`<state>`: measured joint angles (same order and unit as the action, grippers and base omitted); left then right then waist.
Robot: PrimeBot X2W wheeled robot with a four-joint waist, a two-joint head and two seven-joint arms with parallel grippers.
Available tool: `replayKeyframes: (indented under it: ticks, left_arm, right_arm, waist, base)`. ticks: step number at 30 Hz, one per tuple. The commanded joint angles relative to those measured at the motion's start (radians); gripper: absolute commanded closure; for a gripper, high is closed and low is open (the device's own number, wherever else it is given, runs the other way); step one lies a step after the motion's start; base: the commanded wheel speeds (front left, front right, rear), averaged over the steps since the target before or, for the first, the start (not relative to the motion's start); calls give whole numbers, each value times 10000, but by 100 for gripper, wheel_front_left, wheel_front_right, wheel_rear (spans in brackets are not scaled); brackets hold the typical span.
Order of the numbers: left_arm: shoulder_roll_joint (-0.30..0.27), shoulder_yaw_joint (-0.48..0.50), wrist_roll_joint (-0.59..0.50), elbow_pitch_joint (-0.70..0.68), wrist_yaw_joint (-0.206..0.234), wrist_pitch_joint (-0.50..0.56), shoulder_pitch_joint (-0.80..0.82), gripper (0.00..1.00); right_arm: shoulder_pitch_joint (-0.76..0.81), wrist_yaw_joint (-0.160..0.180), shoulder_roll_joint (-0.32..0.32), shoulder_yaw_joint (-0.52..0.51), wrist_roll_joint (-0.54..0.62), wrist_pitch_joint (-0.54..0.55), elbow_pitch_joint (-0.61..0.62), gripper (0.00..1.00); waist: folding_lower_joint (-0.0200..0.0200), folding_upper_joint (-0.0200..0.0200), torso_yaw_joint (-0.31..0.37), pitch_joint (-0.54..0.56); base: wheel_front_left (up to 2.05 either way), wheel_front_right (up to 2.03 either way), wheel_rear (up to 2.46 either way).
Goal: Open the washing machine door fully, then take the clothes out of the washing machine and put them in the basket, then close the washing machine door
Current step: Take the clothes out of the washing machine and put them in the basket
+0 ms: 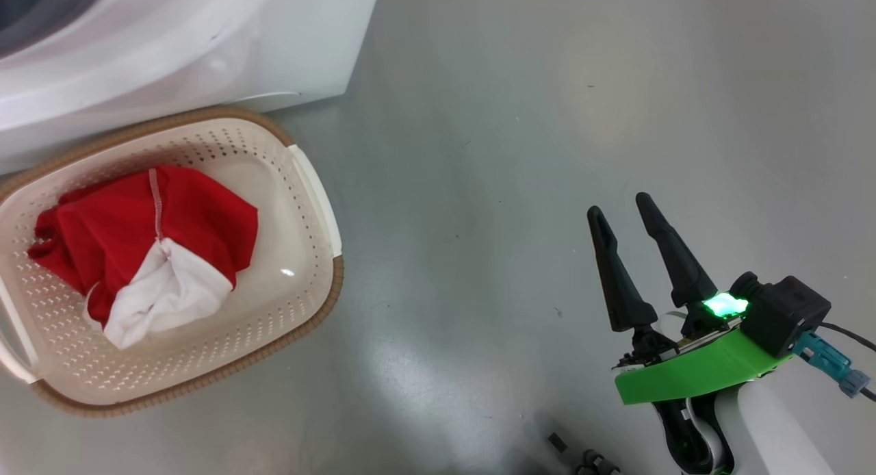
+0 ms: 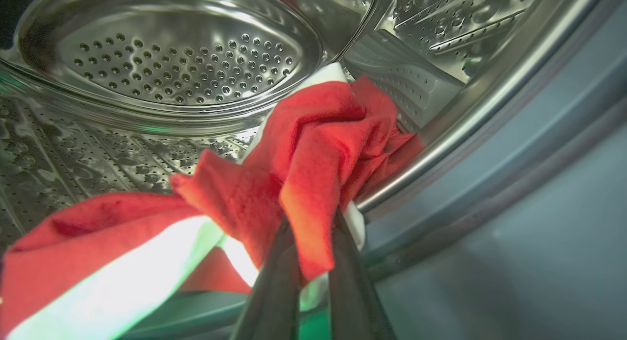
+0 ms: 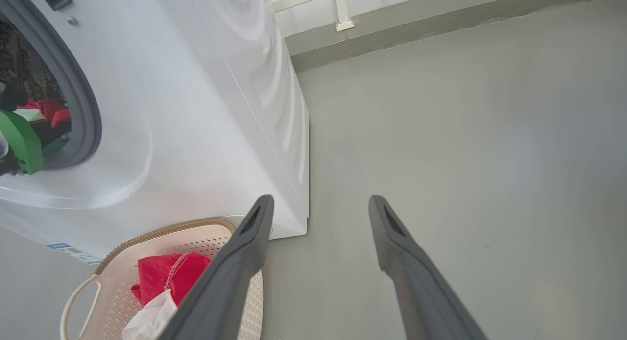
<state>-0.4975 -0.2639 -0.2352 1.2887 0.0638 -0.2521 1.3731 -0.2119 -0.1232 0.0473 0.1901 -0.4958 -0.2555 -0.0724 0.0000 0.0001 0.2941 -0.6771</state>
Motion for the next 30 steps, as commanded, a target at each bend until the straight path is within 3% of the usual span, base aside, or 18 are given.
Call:
replayKeyframes:
  ticks: [1, 8, 17, 24, 30]
  left_arm:
    - [-437, 102, 97, -159, 85, -54, 89, 100]
    - [3, 318, 646, -520, 91, -90, -37, 100]
    - [815, 1946, 2920, -2795, -169, -95, -1488, 100]
    - [1614, 3013, 3970, -4805, -389, -96, -2875, 100]
    - [2259, 4031, 4365, -6072, -893, -96, -4238, 100]
  right_arm:
    - [89, -75, 30, 127, -8, -63, 247, 0]
    - [100, -75, 30, 7, 68, -63, 206, 0]
    - [277, -75, 30, -336, 256, -63, 66, 0]
    - [410, -75, 30, -586, 483, -63, -36, 0]
    - [672, -75, 30, -706, 660, -63, -176, 0]
  waist:
    - [0, -1, -63, 7]
    - [0, -1, -273, 174]
    - [0, -1, -781, 765]
    - [0, -1, -1255, 1269]
    - [0, -1, -1515, 1918]
  base:
    - [0, 0, 0]
    - [0, 0, 0]
    - [0, 0, 0]
    - [0, 0, 0]
    - [0, 0, 0]
